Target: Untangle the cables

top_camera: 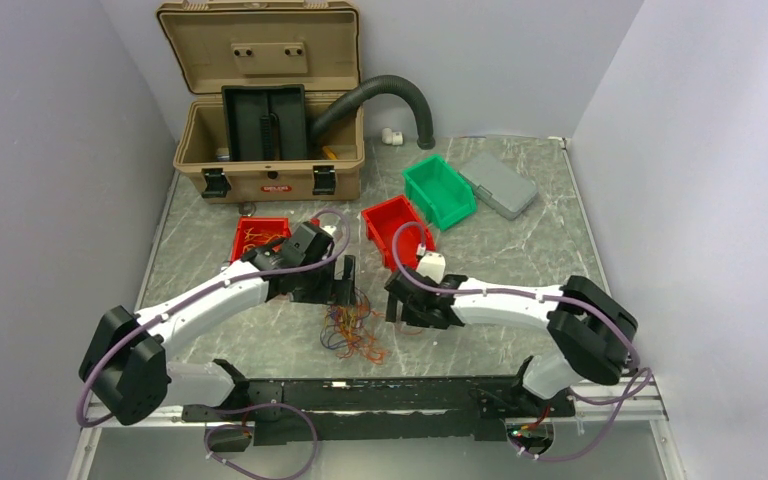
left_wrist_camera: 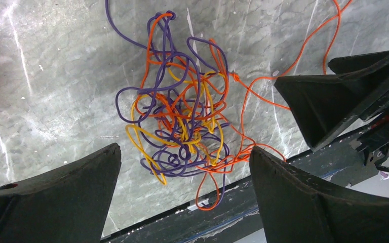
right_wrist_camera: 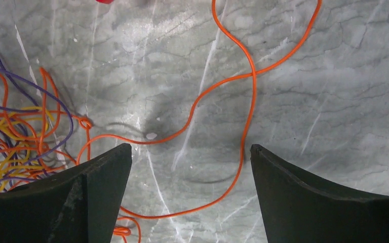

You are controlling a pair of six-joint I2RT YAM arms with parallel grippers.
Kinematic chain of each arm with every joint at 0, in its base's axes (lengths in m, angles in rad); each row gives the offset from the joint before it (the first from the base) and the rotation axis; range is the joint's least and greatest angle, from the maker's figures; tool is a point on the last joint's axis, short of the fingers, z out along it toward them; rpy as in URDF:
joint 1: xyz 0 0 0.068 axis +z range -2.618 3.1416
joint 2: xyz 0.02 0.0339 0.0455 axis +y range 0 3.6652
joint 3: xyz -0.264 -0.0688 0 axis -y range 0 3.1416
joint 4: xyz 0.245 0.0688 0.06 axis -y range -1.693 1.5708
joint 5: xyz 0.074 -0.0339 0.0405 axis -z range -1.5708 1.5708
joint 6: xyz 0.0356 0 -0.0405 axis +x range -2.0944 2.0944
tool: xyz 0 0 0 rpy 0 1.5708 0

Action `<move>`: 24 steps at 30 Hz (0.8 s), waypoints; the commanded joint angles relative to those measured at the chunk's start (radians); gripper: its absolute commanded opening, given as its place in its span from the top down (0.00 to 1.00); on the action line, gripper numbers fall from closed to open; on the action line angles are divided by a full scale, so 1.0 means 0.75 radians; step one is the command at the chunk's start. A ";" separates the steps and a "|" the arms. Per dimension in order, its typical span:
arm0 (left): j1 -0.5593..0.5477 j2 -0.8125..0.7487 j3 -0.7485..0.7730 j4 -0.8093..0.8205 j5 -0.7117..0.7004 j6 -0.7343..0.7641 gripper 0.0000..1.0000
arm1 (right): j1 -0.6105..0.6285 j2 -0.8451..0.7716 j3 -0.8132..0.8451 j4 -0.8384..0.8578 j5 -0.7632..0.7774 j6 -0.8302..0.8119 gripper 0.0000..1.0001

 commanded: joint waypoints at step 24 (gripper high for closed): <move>-0.016 0.139 0.008 0.164 0.090 -0.004 0.01 | 0.010 -0.285 0.043 -0.289 0.367 0.119 1.00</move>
